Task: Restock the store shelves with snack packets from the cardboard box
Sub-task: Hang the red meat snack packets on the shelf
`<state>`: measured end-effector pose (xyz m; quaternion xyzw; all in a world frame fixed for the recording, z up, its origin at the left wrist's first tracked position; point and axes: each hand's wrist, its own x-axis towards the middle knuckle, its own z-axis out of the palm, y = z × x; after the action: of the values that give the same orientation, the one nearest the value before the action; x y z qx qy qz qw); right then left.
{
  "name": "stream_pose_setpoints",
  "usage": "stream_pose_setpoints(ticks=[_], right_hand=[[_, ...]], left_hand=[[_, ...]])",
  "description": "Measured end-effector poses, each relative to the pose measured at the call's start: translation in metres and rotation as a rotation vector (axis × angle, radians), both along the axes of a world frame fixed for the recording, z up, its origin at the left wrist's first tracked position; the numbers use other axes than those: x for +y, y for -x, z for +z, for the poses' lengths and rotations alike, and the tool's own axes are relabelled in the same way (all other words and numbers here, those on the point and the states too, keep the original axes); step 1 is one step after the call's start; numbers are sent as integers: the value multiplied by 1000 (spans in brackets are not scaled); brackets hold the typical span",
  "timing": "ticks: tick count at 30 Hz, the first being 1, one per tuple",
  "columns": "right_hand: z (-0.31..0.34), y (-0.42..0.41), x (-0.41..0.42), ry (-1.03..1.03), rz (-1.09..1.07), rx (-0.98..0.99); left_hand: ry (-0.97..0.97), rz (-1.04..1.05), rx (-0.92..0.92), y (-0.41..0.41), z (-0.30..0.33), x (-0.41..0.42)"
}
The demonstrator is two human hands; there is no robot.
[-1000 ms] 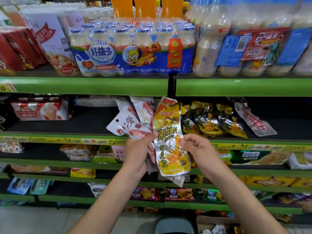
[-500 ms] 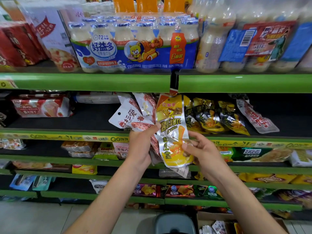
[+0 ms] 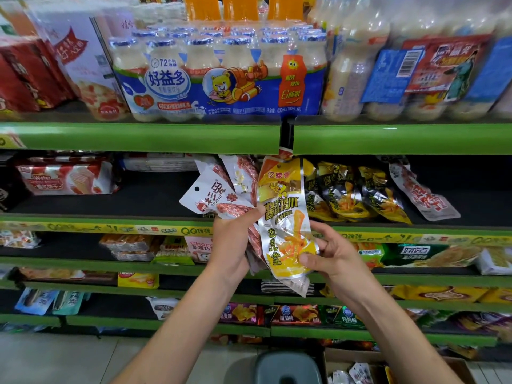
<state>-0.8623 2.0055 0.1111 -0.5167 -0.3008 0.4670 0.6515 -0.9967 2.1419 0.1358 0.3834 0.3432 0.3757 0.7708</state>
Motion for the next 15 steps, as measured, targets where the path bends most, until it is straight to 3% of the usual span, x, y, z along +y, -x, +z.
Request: stream_pose_setpoints(ticks=[15], right_hand=[[-7, 0, 5, 8, -9, -51]], left_hand=[[0, 6, -26, 1, -2, 2]])
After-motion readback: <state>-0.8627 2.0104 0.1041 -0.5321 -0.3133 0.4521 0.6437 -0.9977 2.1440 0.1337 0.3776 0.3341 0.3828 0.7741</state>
